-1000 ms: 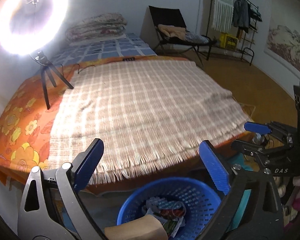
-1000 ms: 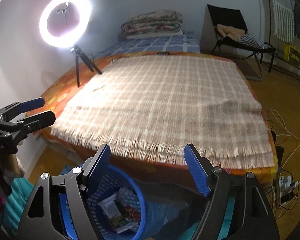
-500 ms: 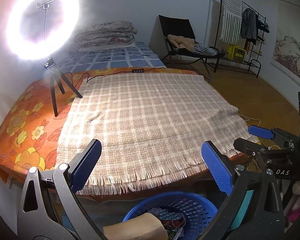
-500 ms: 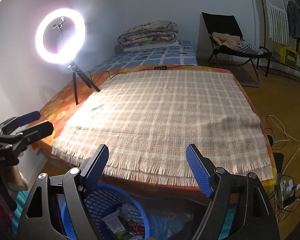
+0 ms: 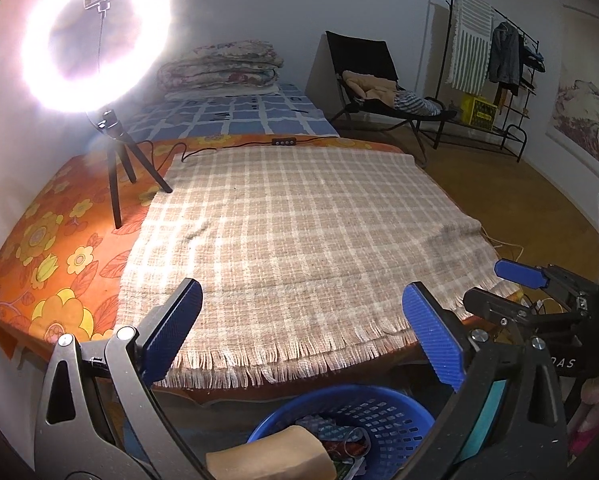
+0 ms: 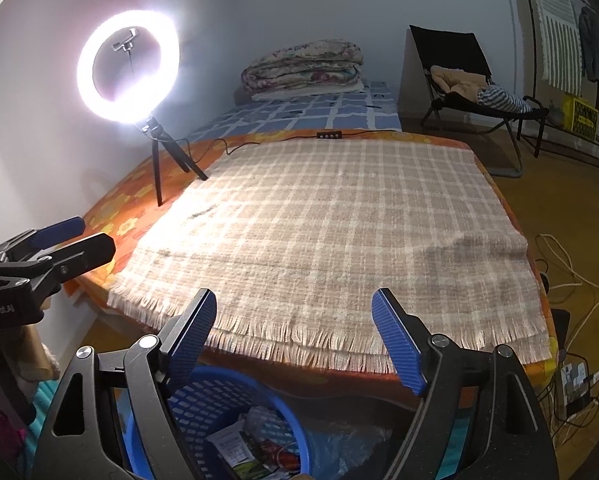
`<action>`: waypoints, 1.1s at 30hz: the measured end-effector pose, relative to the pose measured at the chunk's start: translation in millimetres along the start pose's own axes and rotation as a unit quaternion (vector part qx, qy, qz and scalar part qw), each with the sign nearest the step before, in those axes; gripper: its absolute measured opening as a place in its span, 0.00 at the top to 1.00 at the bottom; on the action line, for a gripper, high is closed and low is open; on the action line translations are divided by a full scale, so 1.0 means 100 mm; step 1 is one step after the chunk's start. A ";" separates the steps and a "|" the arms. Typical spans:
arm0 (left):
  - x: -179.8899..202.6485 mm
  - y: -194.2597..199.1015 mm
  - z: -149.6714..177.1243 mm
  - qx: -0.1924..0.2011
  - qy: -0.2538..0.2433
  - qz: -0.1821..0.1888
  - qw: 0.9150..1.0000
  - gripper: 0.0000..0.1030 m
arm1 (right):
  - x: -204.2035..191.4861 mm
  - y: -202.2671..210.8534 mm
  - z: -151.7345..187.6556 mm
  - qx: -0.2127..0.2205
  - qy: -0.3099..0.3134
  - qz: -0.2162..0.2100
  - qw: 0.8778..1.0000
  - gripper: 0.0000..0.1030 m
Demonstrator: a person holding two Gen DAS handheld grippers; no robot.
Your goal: Collect trash
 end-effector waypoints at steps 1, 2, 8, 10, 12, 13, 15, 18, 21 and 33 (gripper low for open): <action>0.00 0.00 0.00 0.000 0.001 -0.001 1.000 0.01 | -0.01 0.00 0.00 0.000 0.000 -0.001 1.000 0.23; -0.01 0.01 0.01 0.000 0.004 -0.001 1.000 0.01 | -0.01 0.00 0.00 0.000 0.000 -0.001 1.000 0.22; -0.02 0.00 0.03 0.000 0.012 -0.002 1.000 0.01 | -0.02 -0.02 0.01 -0.002 -0.001 -0.002 1.000 0.22; -0.03 0.00 0.03 0.000 0.011 -0.002 1.000 0.01 | -0.02 -0.02 0.02 -0.003 -0.001 -0.002 1.000 0.22; -0.03 0.00 0.03 0.000 0.011 -0.003 1.000 0.01 | -0.01 -0.03 0.02 -0.004 -0.003 -0.003 1.000 0.22; -0.03 0.00 0.03 0.000 0.012 -0.002 1.000 0.01 | -0.01 -0.03 0.02 -0.004 -0.003 -0.003 1.000 0.22; -0.03 0.00 0.03 0.000 0.012 -0.002 1.000 0.01 | 0.00 -0.04 0.03 -0.005 -0.004 -0.003 1.000 0.22; -0.03 0.00 0.03 -0.001 0.014 -0.002 1.000 0.01 | 0.00 -0.05 0.03 -0.007 -0.006 -0.003 1.000 0.22; -0.04 0.00 0.04 -0.002 0.015 -0.002 1.000 0.01 | 0.00 -0.06 0.03 -0.008 -0.006 -0.003 1.000 0.22; -0.05 -0.01 0.04 -0.002 0.016 -0.002 1.000 0.01 | -0.01 -0.06 0.04 -0.008 -0.006 -0.003 1.000 0.22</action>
Point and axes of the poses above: each gripper's, at about its wrist camera, not at the fingertips, and y roughly against the way its jaws point, x to its right, z to its underside, the point moved 7 cm from there along -y, roughly the way its jaws point, and after that the axes turned 14 degrees about -y, right-handed, at the moved point
